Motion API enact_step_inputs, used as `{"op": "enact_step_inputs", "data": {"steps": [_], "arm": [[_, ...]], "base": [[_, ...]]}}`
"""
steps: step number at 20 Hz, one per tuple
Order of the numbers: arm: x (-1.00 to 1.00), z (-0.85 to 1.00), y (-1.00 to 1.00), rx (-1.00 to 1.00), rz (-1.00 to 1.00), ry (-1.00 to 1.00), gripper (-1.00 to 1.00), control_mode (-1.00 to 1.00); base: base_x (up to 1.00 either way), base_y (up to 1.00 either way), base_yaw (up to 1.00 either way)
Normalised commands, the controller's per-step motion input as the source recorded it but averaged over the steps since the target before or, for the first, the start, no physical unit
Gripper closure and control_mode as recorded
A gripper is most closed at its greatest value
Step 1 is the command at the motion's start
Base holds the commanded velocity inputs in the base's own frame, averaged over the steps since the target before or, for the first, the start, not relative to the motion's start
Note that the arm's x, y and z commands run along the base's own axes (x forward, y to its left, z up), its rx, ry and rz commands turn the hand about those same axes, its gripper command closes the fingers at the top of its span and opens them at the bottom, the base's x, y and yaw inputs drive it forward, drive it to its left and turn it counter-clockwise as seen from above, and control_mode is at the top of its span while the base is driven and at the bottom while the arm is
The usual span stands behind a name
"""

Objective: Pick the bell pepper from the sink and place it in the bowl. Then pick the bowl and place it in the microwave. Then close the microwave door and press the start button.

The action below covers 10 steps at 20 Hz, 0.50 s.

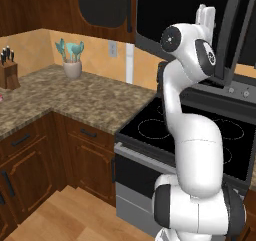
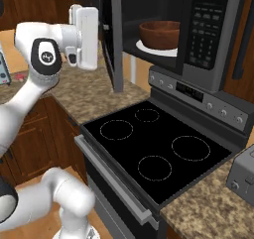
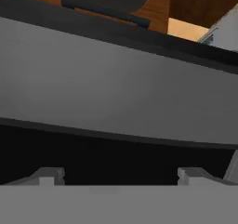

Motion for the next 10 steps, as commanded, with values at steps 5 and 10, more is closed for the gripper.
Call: {"op": "enact_step_inputs", "data": {"steps": [5,10], "arm": [[0.59,-0.04,-0.53,0.00,-0.08,0.00,-1.00,-1.00],[0.55,-0.28,-0.52,0.00,0.00,0.00,-1.00,-1.00]], "base": [[0.00,0.00,0.00],[0.00,0.00,0.00]]}}
